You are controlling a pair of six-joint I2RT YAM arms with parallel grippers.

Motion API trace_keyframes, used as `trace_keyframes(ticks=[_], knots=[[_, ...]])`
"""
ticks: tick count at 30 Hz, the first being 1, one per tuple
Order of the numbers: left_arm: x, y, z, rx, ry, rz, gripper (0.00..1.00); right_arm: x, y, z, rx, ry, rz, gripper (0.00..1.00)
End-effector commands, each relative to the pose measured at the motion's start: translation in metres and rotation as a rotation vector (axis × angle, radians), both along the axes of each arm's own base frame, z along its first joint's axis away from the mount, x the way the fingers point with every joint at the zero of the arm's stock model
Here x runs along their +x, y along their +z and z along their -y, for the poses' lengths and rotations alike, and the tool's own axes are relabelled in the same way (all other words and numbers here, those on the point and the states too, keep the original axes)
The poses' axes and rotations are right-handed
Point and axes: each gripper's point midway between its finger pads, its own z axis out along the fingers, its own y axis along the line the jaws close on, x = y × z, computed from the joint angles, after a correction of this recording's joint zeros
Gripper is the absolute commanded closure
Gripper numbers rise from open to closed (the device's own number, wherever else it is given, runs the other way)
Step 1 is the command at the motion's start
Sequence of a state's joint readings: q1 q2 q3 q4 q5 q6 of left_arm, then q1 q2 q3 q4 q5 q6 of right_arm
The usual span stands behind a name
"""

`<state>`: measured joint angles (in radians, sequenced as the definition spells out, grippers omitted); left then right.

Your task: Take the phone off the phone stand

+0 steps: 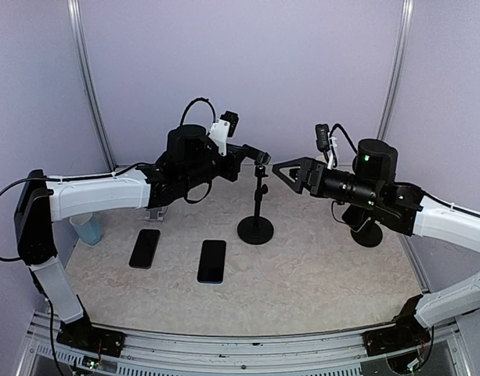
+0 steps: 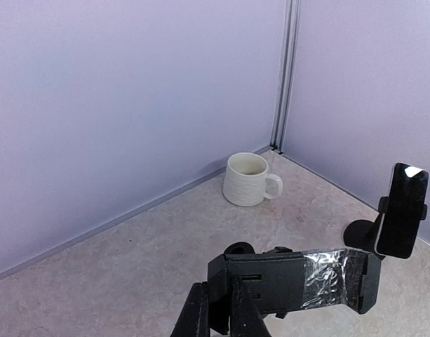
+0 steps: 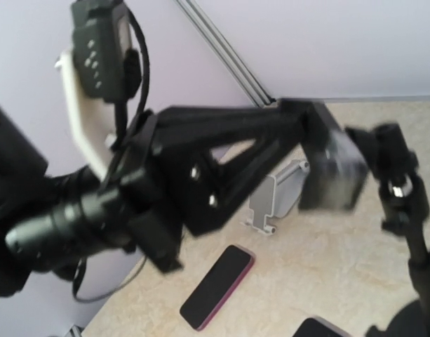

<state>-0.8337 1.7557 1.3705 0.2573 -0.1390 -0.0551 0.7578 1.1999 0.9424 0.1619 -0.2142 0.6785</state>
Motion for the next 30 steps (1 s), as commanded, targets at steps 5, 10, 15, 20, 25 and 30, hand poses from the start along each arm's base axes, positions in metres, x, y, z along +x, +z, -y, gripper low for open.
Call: trace_keyframes(ticks=[5,10,15,20,25,30], knots=[[0.029,0.076,-0.033,-0.118,0.093,0.209,1.0,-0.003,0.001,0.011,-0.014,-0.018,0.03,0.02],[0.043,0.071,-0.057,-0.089,0.179,0.228,1.0,-0.006,-0.001,0.013,-0.017,-0.012,0.033,0.02],[0.055,0.064,-0.087,-0.084,0.248,0.237,1.0,-0.007,-0.002,0.012,-0.021,-0.001,0.035,0.01],[0.062,0.059,-0.115,-0.079,0.304,0.246,1.0,-0.006,-0.002,0.011,-0.025,0.001,0.038,0.01],[0.066,0.054,-0.137,-0.075,0.344,0.248,1.0,-0.005,-0.003,0.01,-0.024,0.006,0.036,0.01],[0.063,0.055,-0.145,-0.075,0.355,0.255,1.0,-0.006,-0.003,0.009,-0.022,0.01,0.035,0.01]])
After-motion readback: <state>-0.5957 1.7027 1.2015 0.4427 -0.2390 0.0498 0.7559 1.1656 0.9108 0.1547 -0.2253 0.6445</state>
